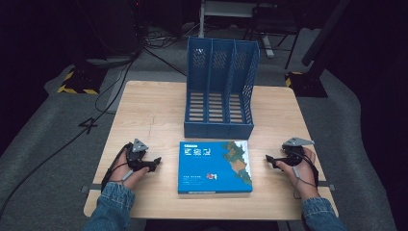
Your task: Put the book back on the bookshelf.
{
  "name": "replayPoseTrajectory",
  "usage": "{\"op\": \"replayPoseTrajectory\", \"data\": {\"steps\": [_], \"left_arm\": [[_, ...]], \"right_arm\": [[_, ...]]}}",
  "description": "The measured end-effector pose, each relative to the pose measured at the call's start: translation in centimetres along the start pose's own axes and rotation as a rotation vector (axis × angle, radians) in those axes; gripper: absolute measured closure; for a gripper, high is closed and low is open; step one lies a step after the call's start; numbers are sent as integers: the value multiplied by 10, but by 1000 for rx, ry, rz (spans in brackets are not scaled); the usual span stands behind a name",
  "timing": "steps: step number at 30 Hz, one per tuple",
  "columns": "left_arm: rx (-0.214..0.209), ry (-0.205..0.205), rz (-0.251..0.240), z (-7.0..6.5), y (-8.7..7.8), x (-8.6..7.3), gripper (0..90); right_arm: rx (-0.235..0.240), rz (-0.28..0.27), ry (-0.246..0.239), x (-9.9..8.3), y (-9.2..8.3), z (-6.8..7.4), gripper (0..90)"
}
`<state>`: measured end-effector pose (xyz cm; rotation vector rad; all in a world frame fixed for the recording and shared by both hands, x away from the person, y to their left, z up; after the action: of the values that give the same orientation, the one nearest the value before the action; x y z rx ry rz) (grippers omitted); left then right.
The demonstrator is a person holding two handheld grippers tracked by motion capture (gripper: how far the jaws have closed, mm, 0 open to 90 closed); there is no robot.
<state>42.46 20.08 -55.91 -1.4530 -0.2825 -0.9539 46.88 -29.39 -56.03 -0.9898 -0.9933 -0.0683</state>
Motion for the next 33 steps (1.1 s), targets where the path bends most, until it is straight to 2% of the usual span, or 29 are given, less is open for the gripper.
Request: {"op": "replayPoseTrajectory", "data": {"steps": [2, 3, 4, 6, 7, 11, 14, 17, 20, 22, 26, 30, 32, 33], "left_arm": [[-1, -23, 35, 1, -5, 0, 359], [-5, -36, 35, 1, -7, 2, 382], [-3, -43, 20, 2, -9, 5, 381], [-28, -89, 0, 1, -15, 12, 382], [-43, -98, -6, 1, -18, 15, 382], [-70, -101, -37, -4, -25, 26, 381], [-99, -113, -52, -10, -30, 35, 377], [-131, -118, -63, -19, -33, 44, 369], [-180, -124, -68, -32, -35, 53, 359], [-200, -107, -68, -40, -35, 58, 356], [-242, -94, -53, -54, -34, 64, 350], [-264, -87, -11, -64, -29, 63, 344], [-264, -100, 34, -66, -24, 59, 335], [-264, -116, 81, -66, -21, 55, 331]], "right_arm": [[2, 0, 0, 0, 0, 0, 88], [2, 0, -1, 0, 0, 0, 88], [1, 0, -1, 0, 0, 0, 88], [2, 0, -1, 0, 0, 0, 88], [2, 0, -1, 0, 0, 0, 93], [19, -9, -17, 1, -1, 4, 184], [35, 17, -28, 1, -3, 10, 249], [49, 13, -38, 4, -8, 19, 244], [73, -2, -40, 8, -16, 29, 249], [98, 1, -43, 10, -20, 38, 253], [152, 14, -40, 11, -24, 59, 262], [177, 27, -91, 15, -25, 77, 243], [201, 36, -118, 18, -23, 89, 242], [217, 36, -131, 19, -22, 95, 242]]}}
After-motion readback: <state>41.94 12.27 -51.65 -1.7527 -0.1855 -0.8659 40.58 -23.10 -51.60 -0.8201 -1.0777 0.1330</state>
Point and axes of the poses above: each handheld gripper's, and its own axes: y roughly forward along the jaws, x roughly out of its top, z roughly to its left, the point moved 8 cm from there along y, roughly forward along the jaws, and after that the axes turned 15 degrees about x, right-handed, at the moved point
